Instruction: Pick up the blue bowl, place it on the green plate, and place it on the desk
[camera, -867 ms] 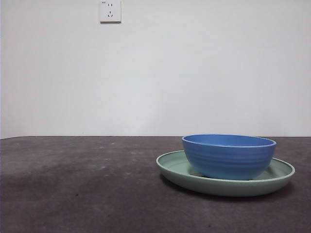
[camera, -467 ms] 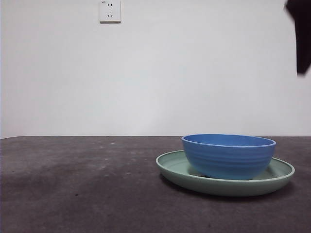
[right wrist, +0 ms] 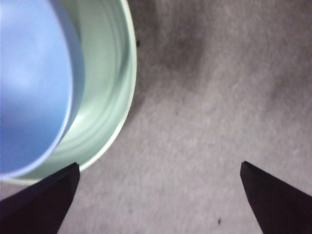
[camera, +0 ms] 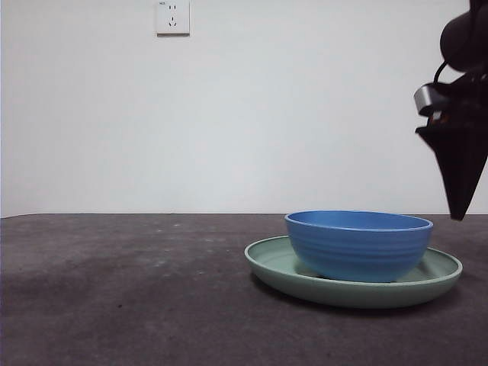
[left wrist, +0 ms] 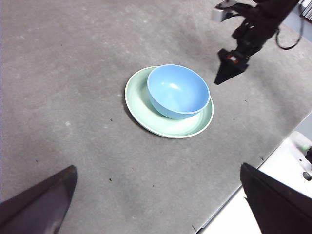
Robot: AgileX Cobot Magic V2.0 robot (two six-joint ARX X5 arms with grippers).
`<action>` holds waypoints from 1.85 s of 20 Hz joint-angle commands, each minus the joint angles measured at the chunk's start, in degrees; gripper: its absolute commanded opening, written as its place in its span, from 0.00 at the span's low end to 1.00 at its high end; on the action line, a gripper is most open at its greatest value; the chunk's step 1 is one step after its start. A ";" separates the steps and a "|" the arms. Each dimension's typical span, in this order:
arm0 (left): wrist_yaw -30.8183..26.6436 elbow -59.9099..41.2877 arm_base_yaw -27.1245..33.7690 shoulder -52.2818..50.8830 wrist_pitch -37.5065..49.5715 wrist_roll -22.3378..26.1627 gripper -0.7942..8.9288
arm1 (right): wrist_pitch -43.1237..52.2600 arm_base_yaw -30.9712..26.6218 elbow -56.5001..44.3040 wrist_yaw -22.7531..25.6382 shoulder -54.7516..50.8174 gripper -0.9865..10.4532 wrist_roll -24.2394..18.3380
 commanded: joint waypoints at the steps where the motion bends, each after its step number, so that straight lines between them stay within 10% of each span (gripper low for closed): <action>1: -0.17 0.72 -0.48 0.28 0.55 -0.13 0.79 | 2.25 0.15 0.76 0.22 2.60 0.56 -0.70; 37: -0.17 0.76 -0.48 0.28 0.46 -0.17 0.79 | 14.80 -0.44 0.74 -12.85 14.01 0.10 -1.95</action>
